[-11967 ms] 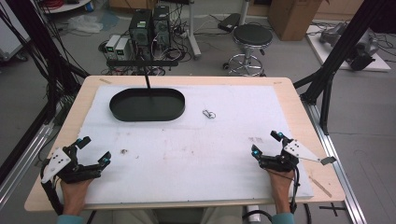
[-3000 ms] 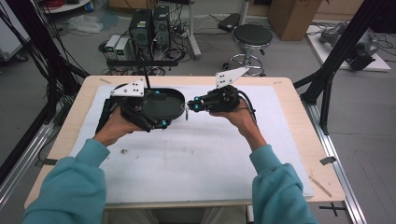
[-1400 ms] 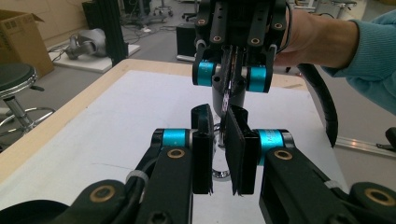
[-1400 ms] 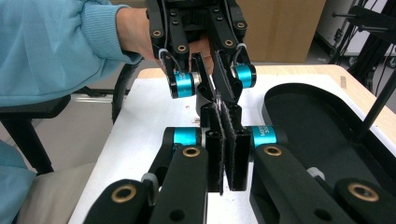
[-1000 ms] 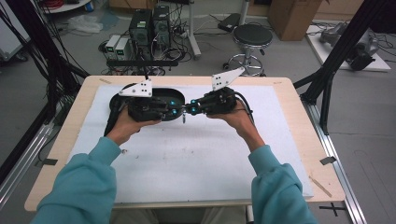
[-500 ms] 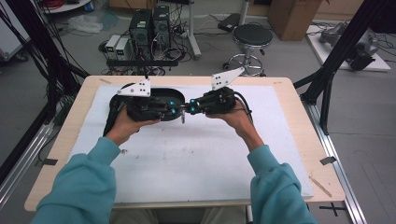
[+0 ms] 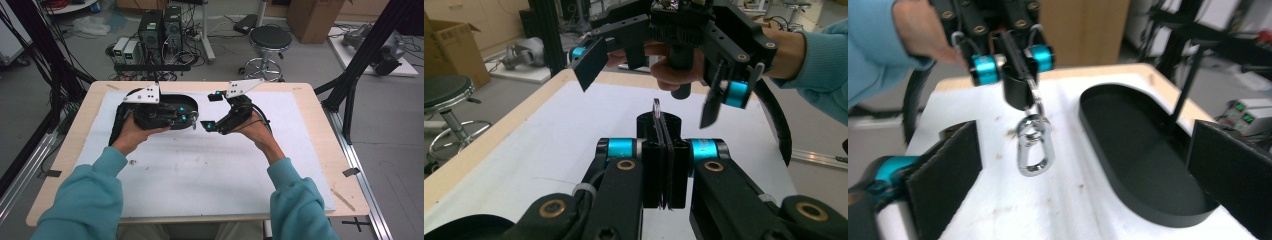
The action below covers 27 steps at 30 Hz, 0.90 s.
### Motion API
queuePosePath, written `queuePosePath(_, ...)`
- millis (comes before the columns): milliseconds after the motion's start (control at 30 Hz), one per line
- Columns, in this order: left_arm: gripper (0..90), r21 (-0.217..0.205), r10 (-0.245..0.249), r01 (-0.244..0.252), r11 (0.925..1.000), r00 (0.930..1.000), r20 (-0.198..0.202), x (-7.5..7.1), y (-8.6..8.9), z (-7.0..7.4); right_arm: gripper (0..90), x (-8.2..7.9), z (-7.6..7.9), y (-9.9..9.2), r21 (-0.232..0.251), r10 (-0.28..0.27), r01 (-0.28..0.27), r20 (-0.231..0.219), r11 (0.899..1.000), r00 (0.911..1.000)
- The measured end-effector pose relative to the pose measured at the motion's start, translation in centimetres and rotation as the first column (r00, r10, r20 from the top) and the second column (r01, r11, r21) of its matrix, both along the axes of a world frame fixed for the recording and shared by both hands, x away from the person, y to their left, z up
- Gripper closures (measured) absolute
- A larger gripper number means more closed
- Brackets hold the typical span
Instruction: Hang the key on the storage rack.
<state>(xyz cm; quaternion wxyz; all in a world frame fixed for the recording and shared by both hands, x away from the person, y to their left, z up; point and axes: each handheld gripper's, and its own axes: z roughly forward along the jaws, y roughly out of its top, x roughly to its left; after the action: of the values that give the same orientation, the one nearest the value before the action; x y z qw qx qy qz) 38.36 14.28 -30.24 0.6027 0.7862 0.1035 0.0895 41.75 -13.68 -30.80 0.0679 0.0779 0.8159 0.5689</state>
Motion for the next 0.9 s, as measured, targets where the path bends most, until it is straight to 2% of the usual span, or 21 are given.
queuePosePath(33, 88.2, 0.001, 0.001, -0.001, 1.0000, 1.0000, 0.001, 0.0, 0.1, 0.0, 0.5, -0.1, -0.1, -0.3, 0.021, -0.031, 0.031, 0.002, 0.999, 0.9995)
queuePosePath(67, 88.2, 0.004, 0.004, -0.004, 1.0000, 1.0000, 0.000, 0.1, 0.3, 0.1, 0.5, -0.1, -0.1, -0.6, 0.020, -0.053, 0.053, 0.003, 0.998, 0.9986)
queuePosePath(233, 88.3, 0.028, 0.040, -0.040, 0.9988, 0.9991, -0.011, 0.8, 1.4, 0.4, 0.5, -0.5, 0.1, -2.5, 0.045, -0.117, 0.116, 0.009, 0.992, 0.9931)
queuePosePath(400, 88.2, 0.070, 0.074, -0.074, 0.9948, 0.9973, 0.008, 1.5, 2.5, 1.5, 0.5, -1.1, -0.2, -4.6, 0.065, -0.181, 0.179, 0.016, 0.982, 0.9834)
queuePosePath(533, 88.2, 0.088, 0.105, -0.107, 0.9904, 0.9942, 0.021, 2.1, 3.4, 2.4, 0.6, -1.5, -0.9, -6.2, 0.076, -0.235, 0.234, 0.012, 0.969, 0.9718)
queuePosePath(600, 88.2, 0.100, 0.122, -0.124, 0.9872, 0.9922, 0.025, 2.5, 3.9, 2.6, 0.6, -1.8, -1.4, -6.9, 0.077, -0.278, 0.276, 0.028, 0.958, 0.9600)
queuePosePath(700, 88.2, 0.134, 0.157, -0.159, 0.9781, 0.9872, 0.026, 3.1, 4.5, 3.0, 0.5, -2.3, -2.3, -7.7, 0.059, -0.320, 0.319, 0.025, 0.946, 0.9469)
queuePosePath(733, 88.2, 0.140, 0.165, -0.166, 0.9761, 0.9861, 0.024, 3.4, 4.7, 3.2, 0.5, -2.4, -2.5, -7.9, 0.056, -0.326, 0.324, 0.024, 0.944, 0.9452)
queuePosePath(900, 88.2, 0.164, 0.206, -0.206, 0.9648, 0.9785, 0.018, 4.4, 5.4, 3.8, 0.5, -3.2, -4.0, -9.2, 0.083, -0.370, 0.368, 0.005, 0.926, 0.9291)
